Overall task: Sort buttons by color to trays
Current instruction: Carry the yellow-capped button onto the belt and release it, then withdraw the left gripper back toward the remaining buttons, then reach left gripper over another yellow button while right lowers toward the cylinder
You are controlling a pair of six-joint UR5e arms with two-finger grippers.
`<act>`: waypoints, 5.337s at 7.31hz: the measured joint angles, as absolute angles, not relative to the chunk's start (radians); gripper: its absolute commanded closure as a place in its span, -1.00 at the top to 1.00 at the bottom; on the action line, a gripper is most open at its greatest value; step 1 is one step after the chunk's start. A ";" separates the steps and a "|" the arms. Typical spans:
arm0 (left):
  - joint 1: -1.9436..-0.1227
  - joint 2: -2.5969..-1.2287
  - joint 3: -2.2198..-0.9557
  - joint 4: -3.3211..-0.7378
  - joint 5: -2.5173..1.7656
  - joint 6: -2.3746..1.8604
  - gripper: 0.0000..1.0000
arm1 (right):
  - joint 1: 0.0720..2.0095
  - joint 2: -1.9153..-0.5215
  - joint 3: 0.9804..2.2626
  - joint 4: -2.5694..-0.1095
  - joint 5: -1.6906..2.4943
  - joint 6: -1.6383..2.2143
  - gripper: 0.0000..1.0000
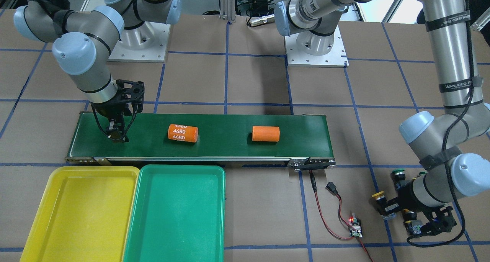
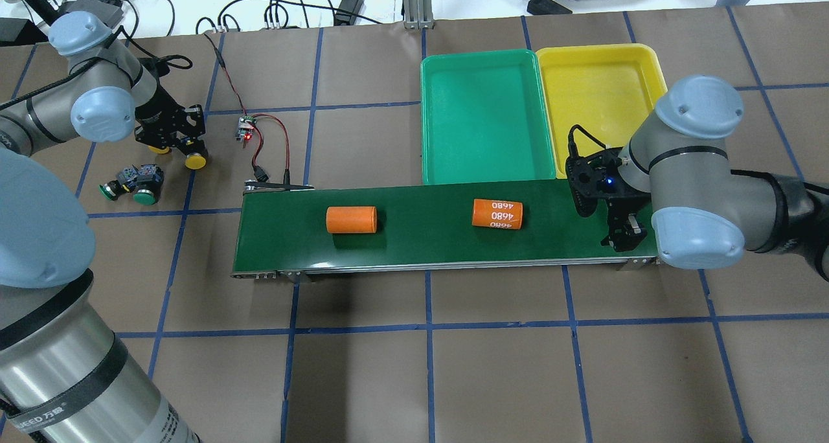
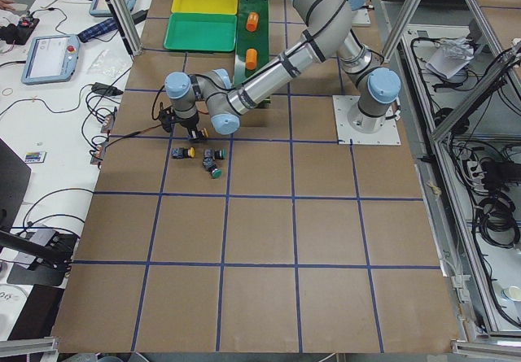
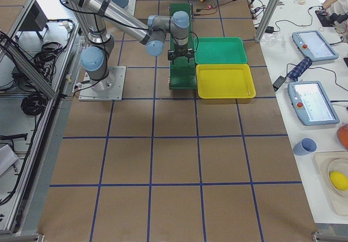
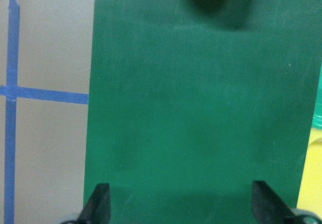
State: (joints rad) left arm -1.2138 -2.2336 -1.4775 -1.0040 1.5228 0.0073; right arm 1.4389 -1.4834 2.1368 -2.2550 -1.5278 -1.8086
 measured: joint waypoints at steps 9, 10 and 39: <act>-1.378 -1.781 -1.780 -1.276 1.441 0.256 -1.00 | 1.439 -1.483 2.141 -2.255 -1.528 -1.809 1.00; -1.380 -1.774 -1.825 -1.262 1.443 0.285 -1.00 | 1.440 -1.483 2.142 -2.255 -1.528 -1.809 1.00; -1.097 -1.893 -1.738 -1.039 1.573 0.558 1.00 | 1.439 -1.484 2.169 -2.256 -1.522 -1.807 1.00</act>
State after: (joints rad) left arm -1.0973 -1.8932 -1.7383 -1.0390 1.5734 0.5580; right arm 1.4389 -1.4840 2.1691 -2.2561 -1.5223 -1.8071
